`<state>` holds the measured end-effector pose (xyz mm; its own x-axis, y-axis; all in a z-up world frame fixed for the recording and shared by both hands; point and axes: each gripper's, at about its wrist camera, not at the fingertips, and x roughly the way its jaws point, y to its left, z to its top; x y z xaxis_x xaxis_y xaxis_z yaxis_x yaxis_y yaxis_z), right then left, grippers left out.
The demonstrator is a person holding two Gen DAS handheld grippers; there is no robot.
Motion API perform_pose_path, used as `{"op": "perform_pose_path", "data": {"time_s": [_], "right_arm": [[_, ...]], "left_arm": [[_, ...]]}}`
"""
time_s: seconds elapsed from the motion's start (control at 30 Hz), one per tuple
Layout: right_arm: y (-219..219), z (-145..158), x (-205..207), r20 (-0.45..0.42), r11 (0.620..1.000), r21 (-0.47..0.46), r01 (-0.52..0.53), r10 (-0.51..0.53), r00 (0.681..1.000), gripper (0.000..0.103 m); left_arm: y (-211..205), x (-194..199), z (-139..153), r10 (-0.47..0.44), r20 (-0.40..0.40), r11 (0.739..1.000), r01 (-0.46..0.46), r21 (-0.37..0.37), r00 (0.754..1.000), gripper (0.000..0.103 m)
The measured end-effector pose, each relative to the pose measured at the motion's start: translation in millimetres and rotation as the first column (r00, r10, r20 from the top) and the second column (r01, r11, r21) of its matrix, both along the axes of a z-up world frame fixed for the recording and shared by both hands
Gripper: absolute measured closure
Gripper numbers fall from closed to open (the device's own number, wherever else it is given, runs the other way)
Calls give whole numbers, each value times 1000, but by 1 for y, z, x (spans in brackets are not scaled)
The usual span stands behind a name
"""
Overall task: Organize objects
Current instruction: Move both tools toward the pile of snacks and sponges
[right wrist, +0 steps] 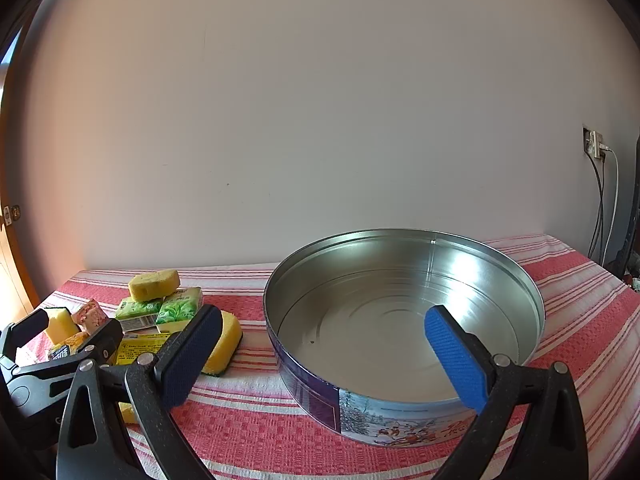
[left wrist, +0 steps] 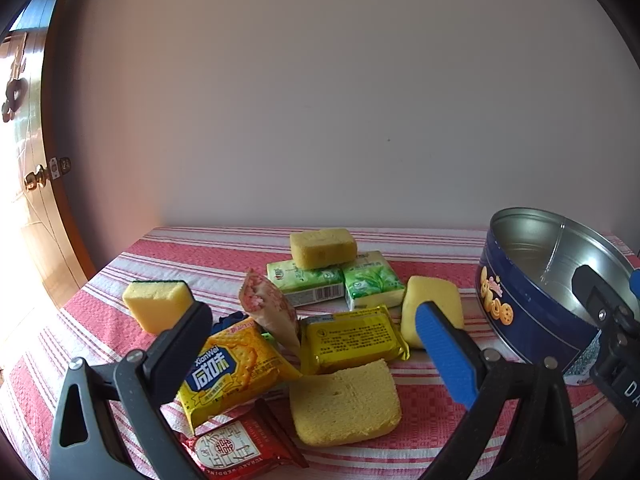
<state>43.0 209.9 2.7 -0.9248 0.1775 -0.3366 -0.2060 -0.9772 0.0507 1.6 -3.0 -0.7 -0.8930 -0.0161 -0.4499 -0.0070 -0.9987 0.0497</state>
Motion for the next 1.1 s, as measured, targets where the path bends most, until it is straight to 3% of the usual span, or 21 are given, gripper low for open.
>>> {"op": "perform_pose_path", "data": {"time_s": [0.67, 1.1], "right_arm": [[-4, 1, -1, 4, 1000, -2, -2, 2, 1000, 1], [-11, 0, -2, 14, 997, -41, -67, 67, 998, 1]], "left_arm": [[-4, 2, 1, 7, -2, 1000, -7, 5, 1000, 0], [-17, 10, -3, 34, 38, 999, -34, -2, 999, 0]]}}
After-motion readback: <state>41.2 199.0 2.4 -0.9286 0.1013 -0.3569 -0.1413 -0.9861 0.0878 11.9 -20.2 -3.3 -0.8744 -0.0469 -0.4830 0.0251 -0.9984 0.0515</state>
